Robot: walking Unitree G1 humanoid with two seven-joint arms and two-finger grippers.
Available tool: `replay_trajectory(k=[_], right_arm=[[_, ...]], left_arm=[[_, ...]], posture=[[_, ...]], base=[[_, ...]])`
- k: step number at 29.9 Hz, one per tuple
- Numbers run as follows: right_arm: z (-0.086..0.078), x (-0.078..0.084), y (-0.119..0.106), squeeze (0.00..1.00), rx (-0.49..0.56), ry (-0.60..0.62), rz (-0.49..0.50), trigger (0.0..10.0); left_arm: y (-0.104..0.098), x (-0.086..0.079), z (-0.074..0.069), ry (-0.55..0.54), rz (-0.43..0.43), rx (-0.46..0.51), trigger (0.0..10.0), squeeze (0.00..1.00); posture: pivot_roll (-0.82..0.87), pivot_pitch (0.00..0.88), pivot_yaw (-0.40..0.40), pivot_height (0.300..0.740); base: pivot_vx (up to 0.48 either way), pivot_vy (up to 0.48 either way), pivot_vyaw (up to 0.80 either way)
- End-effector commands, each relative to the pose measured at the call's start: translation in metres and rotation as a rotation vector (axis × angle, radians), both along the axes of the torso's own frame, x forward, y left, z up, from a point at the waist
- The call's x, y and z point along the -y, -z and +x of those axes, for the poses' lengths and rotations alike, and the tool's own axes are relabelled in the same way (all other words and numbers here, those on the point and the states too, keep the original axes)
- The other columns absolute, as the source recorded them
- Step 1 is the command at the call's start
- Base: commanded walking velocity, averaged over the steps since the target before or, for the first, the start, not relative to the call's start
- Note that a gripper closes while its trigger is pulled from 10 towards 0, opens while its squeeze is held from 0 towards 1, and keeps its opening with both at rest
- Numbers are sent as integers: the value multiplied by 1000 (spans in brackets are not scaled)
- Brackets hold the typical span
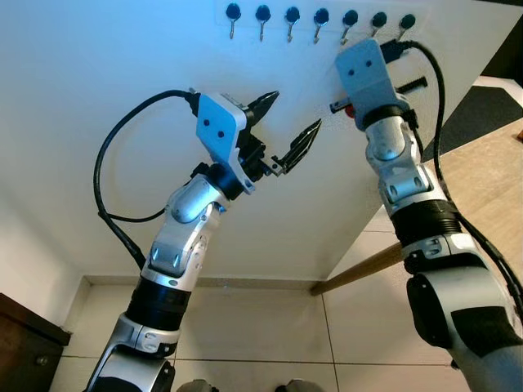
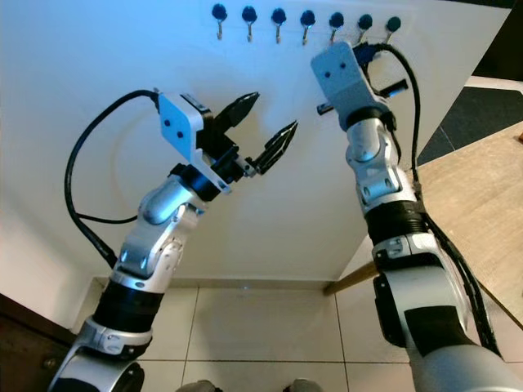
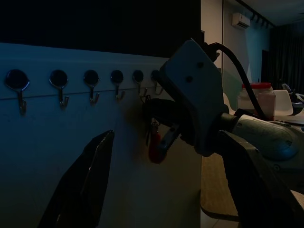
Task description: Hang keys on a hook
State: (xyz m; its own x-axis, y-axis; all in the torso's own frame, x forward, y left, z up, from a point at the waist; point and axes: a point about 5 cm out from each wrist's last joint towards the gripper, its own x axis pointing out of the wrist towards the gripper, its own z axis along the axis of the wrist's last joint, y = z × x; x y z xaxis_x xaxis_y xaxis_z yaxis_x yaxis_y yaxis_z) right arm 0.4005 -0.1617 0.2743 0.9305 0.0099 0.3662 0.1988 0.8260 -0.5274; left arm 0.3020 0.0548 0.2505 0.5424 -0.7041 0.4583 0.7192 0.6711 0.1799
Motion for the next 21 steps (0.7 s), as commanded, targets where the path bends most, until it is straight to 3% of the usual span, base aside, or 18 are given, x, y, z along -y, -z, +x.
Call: replay_trajectory(k=[1,3,4,5,6,11,12,13,14,21], right_arm=[[0,4,25,0,-102,5,26,10000],[0,6,26,0,-105,1,44,10000],[-1,8,26,282,-100,-7,79,10000],[-1,8,26,282,-100,-7,79,10000],[-2,9,24,1000,-92,-12,108,10000],[-4,11,19,1000,-57,3,116,10000],[-4,11,18,161,-46,8,114,10000],[-4,10,17,161,-40,11,113,10000],[-5,10,16,0,-29,10,118,10000],[-15,8,15,0,60,-4,151,10000]], left_arm=[[1,5,-2,23,10,-6,10000,0],[1,5,-2,23,11,-6,10000,0],[1,5,-2,25,10,-6,10000,0],[1,5,-2,25,10,-6,10000,0],[1,5,-2,25,10,-5,10000,0],[0,6,-2,28,8,-6,10000,0],[0,5,-2,28,8,-6,10000,0],[0,5,-2,28,8,-6,10000,0],[0,5,-2,27,7,-7,10000,0],[1,4,-2,22,3,-13,10000,0]], posture=[[26,85,-56,740],[26,85,-56,740],[26,85,-56,740],[26,85,-56,740],[26,86,-54,740],[27,86,-52,740],[28,86,-53,740],[28,86,-53,740],[28,86,-53,740],[32,82,-55,740]], base=[[0,0,0],[0,0,0],[0,0,0],[0,0,0],[0,0,0],[0,0,0],[0,0,0],[0,0,0],[0,0,0],[0,0,0]])
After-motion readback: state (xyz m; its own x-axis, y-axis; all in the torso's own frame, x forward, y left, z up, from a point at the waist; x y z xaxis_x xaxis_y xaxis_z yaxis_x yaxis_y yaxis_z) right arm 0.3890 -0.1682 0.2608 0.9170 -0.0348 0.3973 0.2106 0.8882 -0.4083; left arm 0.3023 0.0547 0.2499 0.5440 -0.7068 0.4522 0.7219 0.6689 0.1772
